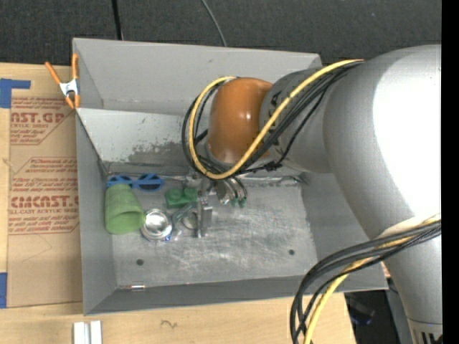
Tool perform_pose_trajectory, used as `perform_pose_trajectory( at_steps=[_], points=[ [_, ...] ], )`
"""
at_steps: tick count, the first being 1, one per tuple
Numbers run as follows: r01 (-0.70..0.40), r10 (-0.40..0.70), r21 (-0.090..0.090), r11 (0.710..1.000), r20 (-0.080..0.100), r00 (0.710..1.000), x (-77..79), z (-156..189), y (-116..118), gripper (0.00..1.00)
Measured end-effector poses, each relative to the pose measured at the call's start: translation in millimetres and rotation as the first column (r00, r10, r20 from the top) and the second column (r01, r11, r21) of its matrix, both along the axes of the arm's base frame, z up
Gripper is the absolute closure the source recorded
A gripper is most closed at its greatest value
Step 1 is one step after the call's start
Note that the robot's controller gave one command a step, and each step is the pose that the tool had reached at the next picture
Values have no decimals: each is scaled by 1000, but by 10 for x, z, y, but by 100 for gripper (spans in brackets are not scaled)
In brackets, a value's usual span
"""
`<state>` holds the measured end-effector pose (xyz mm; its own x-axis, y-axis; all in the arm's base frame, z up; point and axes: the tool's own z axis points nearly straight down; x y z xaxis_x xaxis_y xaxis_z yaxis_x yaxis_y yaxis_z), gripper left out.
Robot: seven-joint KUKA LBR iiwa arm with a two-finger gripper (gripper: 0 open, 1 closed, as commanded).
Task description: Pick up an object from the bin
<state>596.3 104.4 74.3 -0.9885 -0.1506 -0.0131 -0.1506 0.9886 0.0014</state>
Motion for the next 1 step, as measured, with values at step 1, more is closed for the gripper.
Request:
perform_pose_trajectory(
  at_steps=[1],
  points=[
    [-301, 301, -4, 954, -6, 954, -281, 1150, 31, 100]
  ],
)
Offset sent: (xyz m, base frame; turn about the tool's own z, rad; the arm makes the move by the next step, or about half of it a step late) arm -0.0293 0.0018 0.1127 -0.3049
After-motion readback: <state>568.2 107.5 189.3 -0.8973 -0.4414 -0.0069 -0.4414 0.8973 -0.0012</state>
